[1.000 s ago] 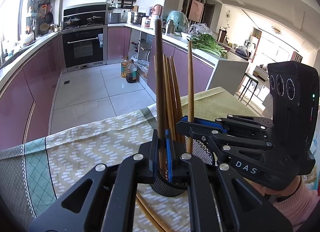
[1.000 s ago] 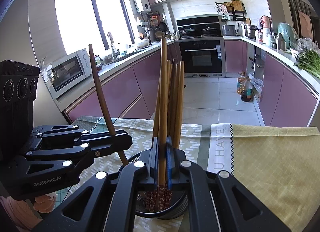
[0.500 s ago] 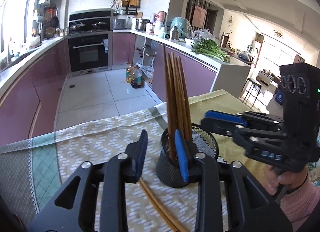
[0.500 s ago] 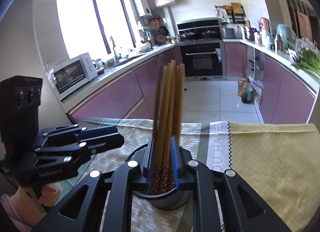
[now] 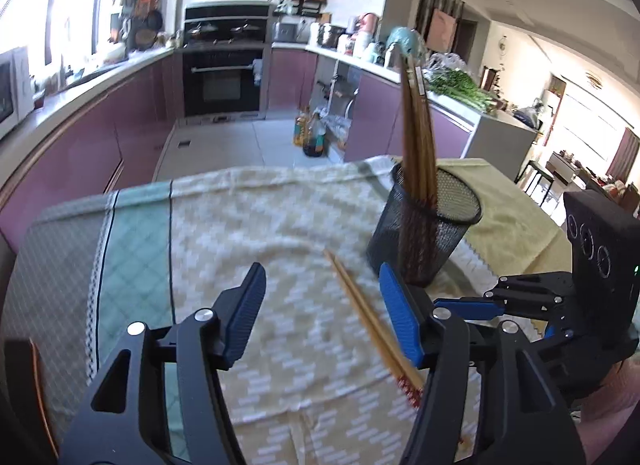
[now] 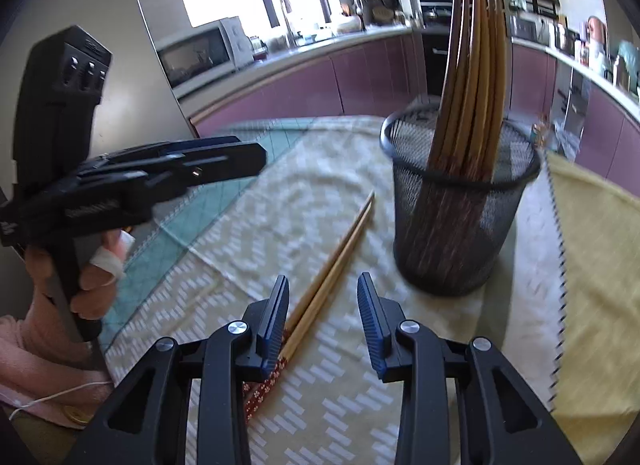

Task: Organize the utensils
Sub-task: 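Open both tools to release the chopsticks and move back to the pile, then lower the left tool onto a chopstick while the right tool grasps the other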

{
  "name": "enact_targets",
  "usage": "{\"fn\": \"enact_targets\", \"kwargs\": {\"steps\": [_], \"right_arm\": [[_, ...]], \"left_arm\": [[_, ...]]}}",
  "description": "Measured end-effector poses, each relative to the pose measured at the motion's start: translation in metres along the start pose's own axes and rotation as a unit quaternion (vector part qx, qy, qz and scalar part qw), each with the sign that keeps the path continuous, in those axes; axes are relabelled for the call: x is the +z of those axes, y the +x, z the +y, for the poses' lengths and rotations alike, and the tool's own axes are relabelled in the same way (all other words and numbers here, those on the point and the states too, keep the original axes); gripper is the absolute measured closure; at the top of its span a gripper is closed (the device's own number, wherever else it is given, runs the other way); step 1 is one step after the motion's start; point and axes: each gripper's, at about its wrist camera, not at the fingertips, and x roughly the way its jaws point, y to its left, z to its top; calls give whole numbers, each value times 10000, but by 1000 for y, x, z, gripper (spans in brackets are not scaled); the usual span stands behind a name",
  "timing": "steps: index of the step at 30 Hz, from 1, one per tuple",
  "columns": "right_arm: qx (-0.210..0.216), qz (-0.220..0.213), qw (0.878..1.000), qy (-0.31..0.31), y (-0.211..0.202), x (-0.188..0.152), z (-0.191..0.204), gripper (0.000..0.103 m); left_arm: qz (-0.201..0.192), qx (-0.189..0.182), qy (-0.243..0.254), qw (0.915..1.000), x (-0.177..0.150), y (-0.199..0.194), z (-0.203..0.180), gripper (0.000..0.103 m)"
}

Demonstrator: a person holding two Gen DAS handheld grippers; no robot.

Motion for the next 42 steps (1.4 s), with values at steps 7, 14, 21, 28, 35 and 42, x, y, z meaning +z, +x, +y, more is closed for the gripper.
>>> {"fn": "enact_targets", "kwargs": {"steps": [7,14,21,28,35,42], "right_arm": [[-159,195,9997,46,15,-12,6,70],[-363,284,9989,-28,17,-10,13,71],[-636,445,9968,-175,18,-11,18,85],[-481,431,9979,91,15,-13,0,92],[-490,408,9979,152,12,-16,-7,93],[-548,375,9977,126,19,-9,-8,92]], "left_arm": [[372,59,-178,9991,-30,13,8,44],[449,4,-87,9990,-31,19,2,44],[765,-109,191,9968,-31,35,-13,52],[1018,-272,453,9934,-30,56,-30,55],[1265,-237,517,9903,-28,78,-37,70],[1298,-268,250,9909,-32,75,-31,89]]}}
